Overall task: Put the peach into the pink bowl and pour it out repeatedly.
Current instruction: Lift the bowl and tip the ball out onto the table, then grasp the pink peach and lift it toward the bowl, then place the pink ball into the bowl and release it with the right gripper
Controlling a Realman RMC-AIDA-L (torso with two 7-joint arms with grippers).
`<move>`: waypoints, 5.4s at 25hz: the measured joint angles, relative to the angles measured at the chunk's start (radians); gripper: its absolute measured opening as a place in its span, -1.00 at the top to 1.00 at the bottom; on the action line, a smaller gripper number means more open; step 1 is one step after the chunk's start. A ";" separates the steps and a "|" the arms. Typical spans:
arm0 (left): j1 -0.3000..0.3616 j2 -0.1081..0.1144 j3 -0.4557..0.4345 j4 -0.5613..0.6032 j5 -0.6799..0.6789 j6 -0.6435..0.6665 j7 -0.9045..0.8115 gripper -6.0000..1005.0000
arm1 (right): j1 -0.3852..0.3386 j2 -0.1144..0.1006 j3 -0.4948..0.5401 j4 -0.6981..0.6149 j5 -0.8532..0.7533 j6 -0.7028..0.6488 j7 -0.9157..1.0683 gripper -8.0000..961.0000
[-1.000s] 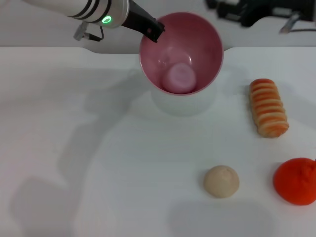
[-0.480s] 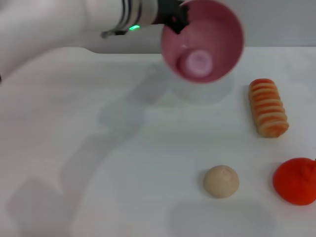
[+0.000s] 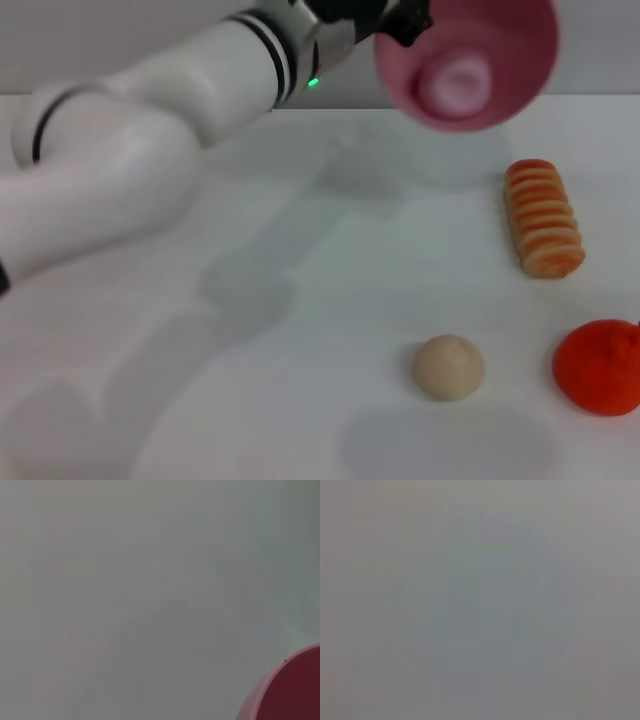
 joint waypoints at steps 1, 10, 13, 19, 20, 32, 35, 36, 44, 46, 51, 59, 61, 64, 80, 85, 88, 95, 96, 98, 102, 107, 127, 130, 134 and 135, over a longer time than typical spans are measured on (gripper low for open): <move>0.016 0.001 0.030 0.008 -0.003 -0.063 0.000 0.90 | -0.010 0.000 0.010 -0.002 0.000 -0.008 -0.001 -0.01; 0.047 0.000 0.185 -0.028 -0.005 -0.395 -0.005 0.90 | -0.024 0.002 0.017 -0.021 -0.004 -0.014 -0.003 -0.01; 0.047 0.000 0.185 -0.028 -0.005 -0.395 -0.005 0.90 | -0.024 0.003 0.014 -0.021 -0.007 -0.014 -0.003 -0.01; 0.049 0.000 0.221 -0.060 -0.002 -0.539 -0.022 0.90 | -0.027 0.002 0.015 -0.021 -0.011 -0.017 -0.004 -0.01; 0.051 0.000 0.229 -0.062 0.000 -0.552 -0.020 0.90 | -0.028 0.002 0.016 -0.021 -0.010 -0.018 -0.004 -0.01; 0.048 0.000 0.248 -0.072 -0.002 -0.573 -0.018 0.90 | -0.031 0.000 -0.001 -0.019 -0.010 -0.028 -0.005 -0.01; 0.045 0.000 0.240 -0.072 -0.003 -0.556 -0.019 0.90 | -0.033 0.000 -0.008 -0.019 -0.010 -0.029 -0.005 0.00; 0.044 0.000 0.234 -0.071 -0.003 -0.544 -0.020 0.90 | -0.034 0.000 -0.013 -0.019 -0.010 -0.029 -0.005 0.00; -0.007 0.002 0.034 -0.061 -0.007 -0.231 -0.111 0.90 | -0.035 -0.001 -0.067 -0.034 -0.061 -0.026 0.006 0.00; -0.069 0.008 -0.189 -0.065 -0.015 0.065 -0.142 0.90 | -0.040 -0.001 -0.092 -0.063 -0.098 -0.021 0.048 0.00; -0.147 0.018 -0.514 -0.088 -0.009 0.417 -0.129 0.90 | -0.052 0.001 -0.120 -0.224 -0.396 -0.035 0.427 0.00; -0.156 0.037 -0.769 -0.082 0.053 0.611 -0.089 0.90 | 0.063 -0.004 -0.113 -0.496 -1.026 -0.311 1.078 0.00; -0.152 0.046 -0.773 -0.084 0.061 0.612 -0.088 0.90 | 0.127 -0.006 -0.114 -0.545 -1.201 -0.418 1.228 0.00; -0.148 0.053 -0.776 -0.086 0.069 0.612 -0.081 0.90 | 0.235 -0.007 -0.136 -0.571 -1.452 -0.533 1.406 0.00; -0.146 0.044 -0.780 -0.092 0.072 0.594 -0.004 0.90 | 0.521 0.006 -0.384 -0.059 -1.689 -0.380 1.498 0.01; -0.146 0.039 -0.781 -0.097 0.072 0.584 0.000 0.90 | 0.544 0.007 -0.425 -0.001 -1.667 -0.369 1.511 0.01; -0.146 0.038 -0.778 -0.097 0.072 0.584 0.004 0.90 | 0.547 0.008 -0.438 0.016 -1.670 -0.368 1.530 0.01; -0.143 0.031 -0.776 -0.094 0.072 0.594 0.013 0.90 | 0.555 0.008 -0.444 0.069 -1.675 -0.366 1.540 0.01; -0.143 0.031 -0.775 -0.094 0.071 0.594 0.013 0.90 | 0.556 0.008 -0.444 0.074 -1.678 -0.366 1.542 0.01; -0.141 0.029 -0.773 -0.093 0.071 0.595 0.013 0.90 | 0.556 0.008 -0.444 0.080 -1.692 -0.363 1.551 0.01; -0.137 0.028 -0.772 -0.091 0.072 0.596 0.014 0.90 | 0.556 0.008 -0.452 0.083 -1.714 -0.348 1.572 0.01; -0.135 0.027 -0.771 -0.090 0.072 0.597 0.014 0.90 | 0.555 0.007 -0.471 0.088 -1.724 -0.327 1.575 0.01; -0.128 0.027 -0.771 -0.090 0.072 0.627 0.014 0.90 | 0.415 0.000 -0.442 -0.350 -1.727 -0.367 1.577 0.89; -0.124 0.027 -0.766 -0.088 0.072 0.653 0.014 0.90 | 0.385 0.000 -0.398 -0.461 -1.727 -0.367 1.576 0.90; -0.121 0.027 -0.761 -0.067 0.081 0.750 0.015 0.90 | 0.354 0.002 -0.346 -0.594 -1.723 -0.355 1.567 0.88; -0.121 0.027 -0.761 -0.057 0.096 0.794 0.014 0.90 | 0.354 0.002 -0.346 -0.594 -1.723 -0.355 1.567 0.87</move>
